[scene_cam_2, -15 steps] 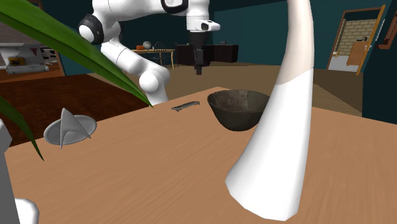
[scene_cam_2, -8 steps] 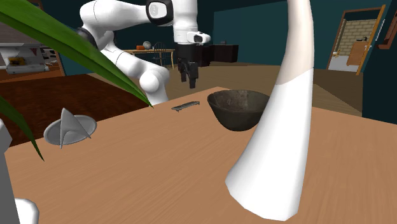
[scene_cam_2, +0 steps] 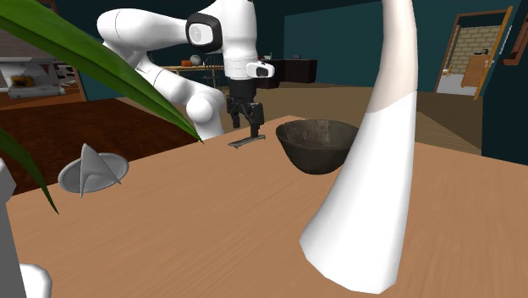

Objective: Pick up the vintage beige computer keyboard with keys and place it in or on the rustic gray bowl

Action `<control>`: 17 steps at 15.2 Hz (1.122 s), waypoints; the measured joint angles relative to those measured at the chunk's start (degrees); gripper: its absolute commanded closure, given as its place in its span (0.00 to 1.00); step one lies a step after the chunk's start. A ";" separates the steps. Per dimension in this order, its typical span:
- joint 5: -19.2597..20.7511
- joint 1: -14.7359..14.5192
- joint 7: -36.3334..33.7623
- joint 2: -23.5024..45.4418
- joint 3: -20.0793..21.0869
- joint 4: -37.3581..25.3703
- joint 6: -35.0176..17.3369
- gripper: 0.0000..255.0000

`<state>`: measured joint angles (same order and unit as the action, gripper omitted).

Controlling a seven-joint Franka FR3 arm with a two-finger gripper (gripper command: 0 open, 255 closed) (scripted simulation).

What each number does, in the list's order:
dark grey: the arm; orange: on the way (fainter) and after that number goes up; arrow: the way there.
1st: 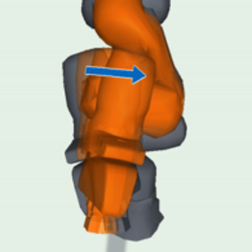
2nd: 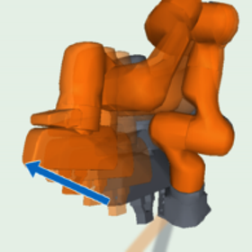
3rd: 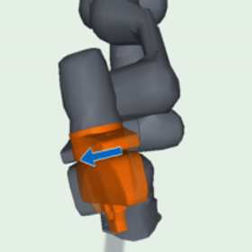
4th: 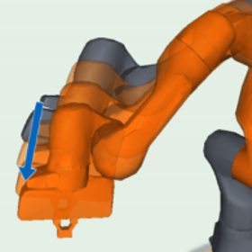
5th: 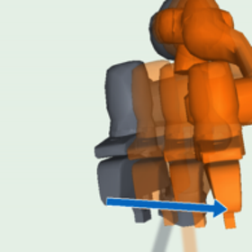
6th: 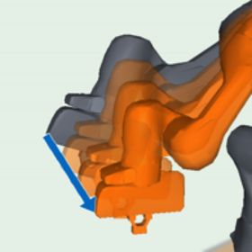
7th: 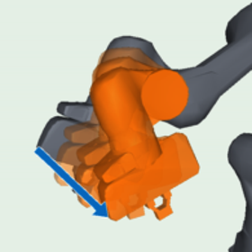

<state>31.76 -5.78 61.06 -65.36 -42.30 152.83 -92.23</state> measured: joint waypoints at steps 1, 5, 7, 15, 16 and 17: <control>0.42 0.03 -0.05 0.05 -0.47 0.70 -0.74 0.00; 1.85 0.64 -0.09 -0.19 -1.90 2.98 -2.72 0.00; 2.08 0.67 -0.06 -0.12 -2.16 3.18 -3.01 0.00; 2.17 0.69 -0.03 -0.16 -2.18 3.11 -3.29 1.00; 2.17 0.67 -0.04 -0.13 -2.19 3.10 -3.27 1.00; 2.17 0.65 -0.04 -0.11 -2.20 3.08 -3.27 1.00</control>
<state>33.93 -5.13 61.02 -65.48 -44.50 155.91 -95.50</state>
